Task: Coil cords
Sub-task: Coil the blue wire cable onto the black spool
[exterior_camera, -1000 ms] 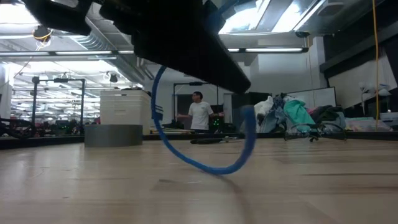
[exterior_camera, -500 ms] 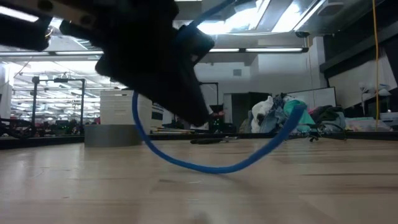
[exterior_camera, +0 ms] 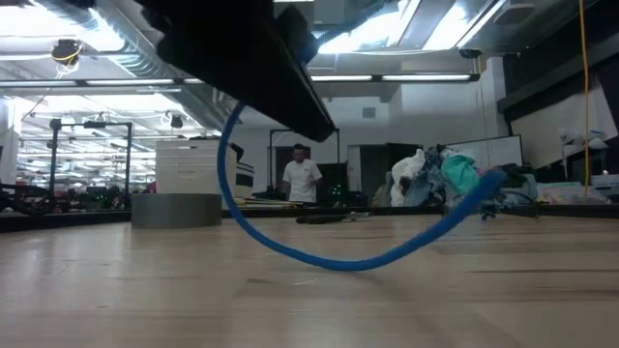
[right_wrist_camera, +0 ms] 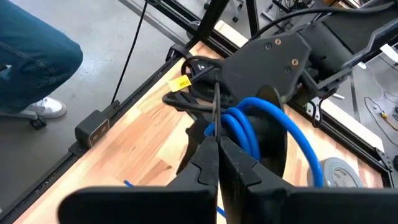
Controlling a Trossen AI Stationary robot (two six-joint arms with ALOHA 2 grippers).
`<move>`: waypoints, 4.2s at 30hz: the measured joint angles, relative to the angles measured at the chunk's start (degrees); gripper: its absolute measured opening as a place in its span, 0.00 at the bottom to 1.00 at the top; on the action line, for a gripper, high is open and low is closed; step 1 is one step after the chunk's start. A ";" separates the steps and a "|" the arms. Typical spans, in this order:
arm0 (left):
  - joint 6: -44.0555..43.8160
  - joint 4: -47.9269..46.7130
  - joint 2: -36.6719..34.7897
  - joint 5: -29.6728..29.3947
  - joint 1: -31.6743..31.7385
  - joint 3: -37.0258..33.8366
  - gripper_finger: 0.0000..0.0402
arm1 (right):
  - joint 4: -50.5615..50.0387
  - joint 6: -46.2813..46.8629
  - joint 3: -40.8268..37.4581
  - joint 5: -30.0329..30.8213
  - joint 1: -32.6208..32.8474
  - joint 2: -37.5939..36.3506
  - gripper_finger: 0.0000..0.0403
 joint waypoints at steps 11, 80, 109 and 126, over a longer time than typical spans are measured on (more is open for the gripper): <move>-2.30 -0.85 -0.17 -1.70 -0.14 0.00 0.33 | -0.63 1.43 0.00 0.04 0.00 -0.61 0.00; 21.81 72.56 0.97 -17.55 2.52 -16.83 0.51 | -4.43 7.16 0.02 5.42 3.04 -3.74 0.00; 11.68 80.52 8.02 -11.03 8.54 -15.67 0.51 | -2.71 4.26 0.02 5.62 2.99 -4.07 0.00; 2.12 79.26 8.31 -6.14 10.80 -15.64 0.51 | -2.42 3.86 0.02 6.03 2.99 -4.07 0.00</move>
